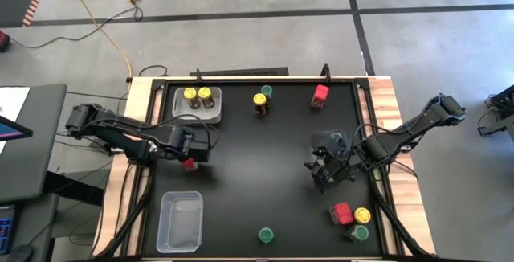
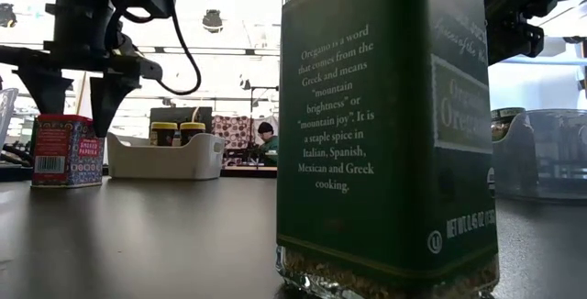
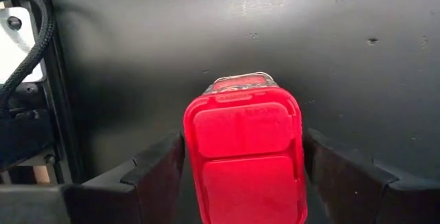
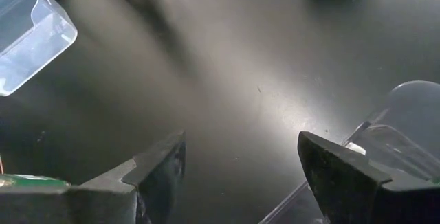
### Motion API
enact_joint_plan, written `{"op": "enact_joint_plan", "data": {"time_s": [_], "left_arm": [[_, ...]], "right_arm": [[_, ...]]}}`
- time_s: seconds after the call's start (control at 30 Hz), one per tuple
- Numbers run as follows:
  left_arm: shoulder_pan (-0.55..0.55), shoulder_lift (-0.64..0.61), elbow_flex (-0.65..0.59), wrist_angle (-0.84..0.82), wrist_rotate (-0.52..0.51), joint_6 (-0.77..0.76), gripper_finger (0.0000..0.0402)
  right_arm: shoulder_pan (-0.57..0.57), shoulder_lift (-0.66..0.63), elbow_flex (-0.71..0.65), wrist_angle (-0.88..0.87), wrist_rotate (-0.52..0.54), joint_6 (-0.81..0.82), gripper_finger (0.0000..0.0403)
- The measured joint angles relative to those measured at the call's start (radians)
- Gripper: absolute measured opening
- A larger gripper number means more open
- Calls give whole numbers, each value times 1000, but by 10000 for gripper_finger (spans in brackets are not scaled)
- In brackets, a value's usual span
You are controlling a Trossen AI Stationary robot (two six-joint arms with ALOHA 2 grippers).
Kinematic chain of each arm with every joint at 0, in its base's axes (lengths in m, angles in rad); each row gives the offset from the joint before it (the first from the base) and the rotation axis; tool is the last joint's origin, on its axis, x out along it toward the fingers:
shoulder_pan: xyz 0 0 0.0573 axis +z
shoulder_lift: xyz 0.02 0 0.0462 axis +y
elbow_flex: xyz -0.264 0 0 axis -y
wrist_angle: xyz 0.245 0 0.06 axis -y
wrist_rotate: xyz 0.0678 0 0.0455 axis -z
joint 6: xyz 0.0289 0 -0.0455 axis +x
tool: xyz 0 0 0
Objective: Sort spices by type
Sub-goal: Put the left red seasoning can into the transparent bin
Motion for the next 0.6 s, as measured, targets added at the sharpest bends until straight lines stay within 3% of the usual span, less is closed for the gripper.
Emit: {"op": "enact_joint_plan", "data": {"time_s": [0.27, 0.6], "left_arm": [[0, 2, -105, 174, 54, -5, 279], [3, -71, -105, 105, 29, -24, 279]], "right_arm": [[7, 0, 0, 0, -8, 0, 306], [20, 0, 0, 0, -8, 0, 306]]}}
